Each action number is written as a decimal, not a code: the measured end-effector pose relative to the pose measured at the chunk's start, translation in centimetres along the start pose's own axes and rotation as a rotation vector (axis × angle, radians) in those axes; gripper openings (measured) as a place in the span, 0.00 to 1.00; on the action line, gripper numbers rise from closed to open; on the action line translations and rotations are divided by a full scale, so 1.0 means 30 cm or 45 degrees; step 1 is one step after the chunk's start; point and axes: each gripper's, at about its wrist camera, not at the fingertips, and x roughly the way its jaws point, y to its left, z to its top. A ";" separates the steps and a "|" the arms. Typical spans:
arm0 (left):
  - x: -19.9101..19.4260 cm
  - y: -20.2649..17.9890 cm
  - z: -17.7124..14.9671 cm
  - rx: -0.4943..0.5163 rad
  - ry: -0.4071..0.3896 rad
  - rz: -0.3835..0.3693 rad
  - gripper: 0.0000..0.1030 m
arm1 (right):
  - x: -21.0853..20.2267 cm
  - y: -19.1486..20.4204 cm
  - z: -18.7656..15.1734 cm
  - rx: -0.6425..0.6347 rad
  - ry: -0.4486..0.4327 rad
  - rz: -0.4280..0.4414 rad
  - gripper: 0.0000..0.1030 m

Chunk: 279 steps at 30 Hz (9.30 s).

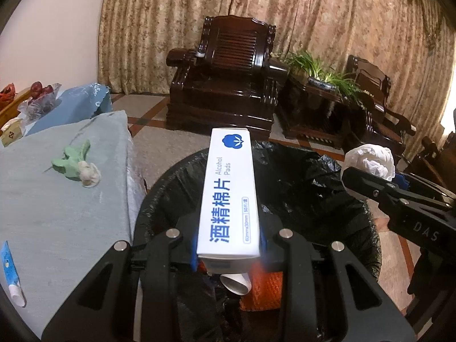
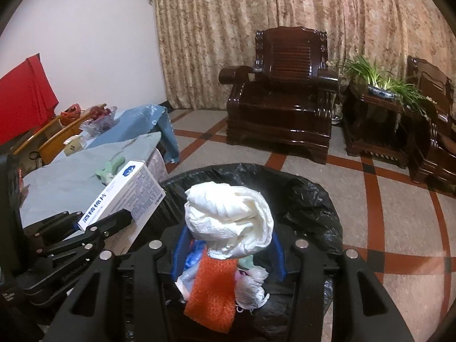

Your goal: Collect trash

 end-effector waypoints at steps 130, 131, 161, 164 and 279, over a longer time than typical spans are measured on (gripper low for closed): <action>-0.128 1.169 -0.034 -0.480 0.017 0.661 0.33 | 0.790 0.965 0.119 -0.288 0.229 0.267 0.90; -0.120 1.171 -0.029 -0.477 0.019 0.658 0.33 | 0.803 0.968 0.119 -0.296 0.244 0.265 0.89; -0.190 1.023 0.029 -0.423 -0.020 0.591 0.32 | 0.596 0.938 0.125 -0.267 0.225 0.414 0.26; -0.217 0.992 0.039 -0.416 -0.036 0.581 0.32 | 0.547 0.926 0.132 -0.253 0.198 0.432 0.26; -0.495 0.191 0.022 -0.063 -0.137 0.283 0.91 | -0.296 0.290 0.044 -0.111 -0.099 0.120 0.94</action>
